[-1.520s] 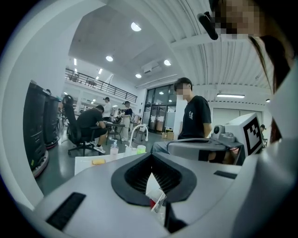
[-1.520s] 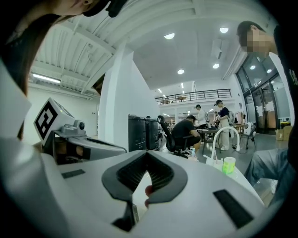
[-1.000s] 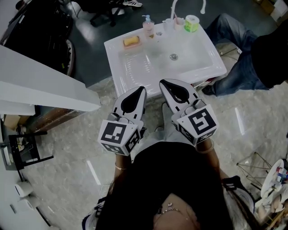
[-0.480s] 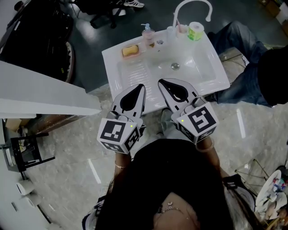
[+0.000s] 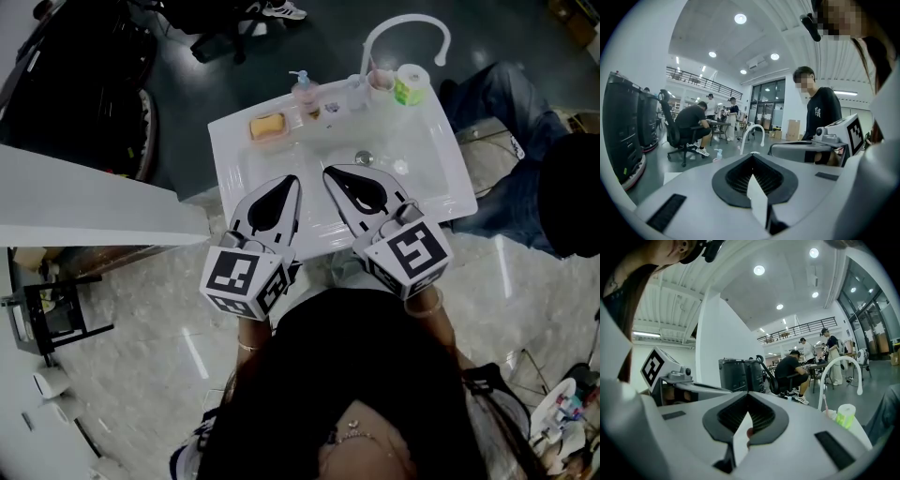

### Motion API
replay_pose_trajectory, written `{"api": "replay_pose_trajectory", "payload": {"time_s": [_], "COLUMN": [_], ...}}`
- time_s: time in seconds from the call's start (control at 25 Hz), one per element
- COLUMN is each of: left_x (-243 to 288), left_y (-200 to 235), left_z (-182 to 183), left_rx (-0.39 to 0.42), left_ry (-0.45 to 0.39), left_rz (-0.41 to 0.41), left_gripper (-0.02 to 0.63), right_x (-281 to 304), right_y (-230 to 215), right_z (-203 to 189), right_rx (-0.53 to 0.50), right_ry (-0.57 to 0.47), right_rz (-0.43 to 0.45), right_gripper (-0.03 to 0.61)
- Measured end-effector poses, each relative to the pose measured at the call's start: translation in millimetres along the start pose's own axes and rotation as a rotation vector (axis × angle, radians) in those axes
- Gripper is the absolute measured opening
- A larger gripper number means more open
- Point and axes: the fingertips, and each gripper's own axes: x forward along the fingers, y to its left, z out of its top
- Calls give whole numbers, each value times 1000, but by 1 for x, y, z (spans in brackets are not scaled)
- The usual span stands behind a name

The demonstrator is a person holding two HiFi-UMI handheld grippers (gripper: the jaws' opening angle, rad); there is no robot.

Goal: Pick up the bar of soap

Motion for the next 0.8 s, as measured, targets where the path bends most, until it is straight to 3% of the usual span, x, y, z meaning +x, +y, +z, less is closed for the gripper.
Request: {"api": "replay_pose_trajectory", "payload": {"time_s": [0.24, 0.48, 0.64, 0.8], "left_x": [23, 30, 30, 28], "left_y": [5, 17, 28, 42], "left_z": [6, -2, -5, -8], "left_rx": [-2, -42, -59, -79], "left_ry": [-4, 12, 15, 24], "left_rz": [35, 85, 111, 123], "left_gripper": [8, 8, 8, 8], "right_x": [10, 20, 33, 43], "right_y": [-26, -43, -43, -42], "right_z": [3, -7, -7, -14], "right_rx": [9, 27, 24, 2], "right_ry": [7, 99, 56, 97], "right_rz": [33, 37, 77, 78], "right_gripper": [9, 9, 9, 9]}}
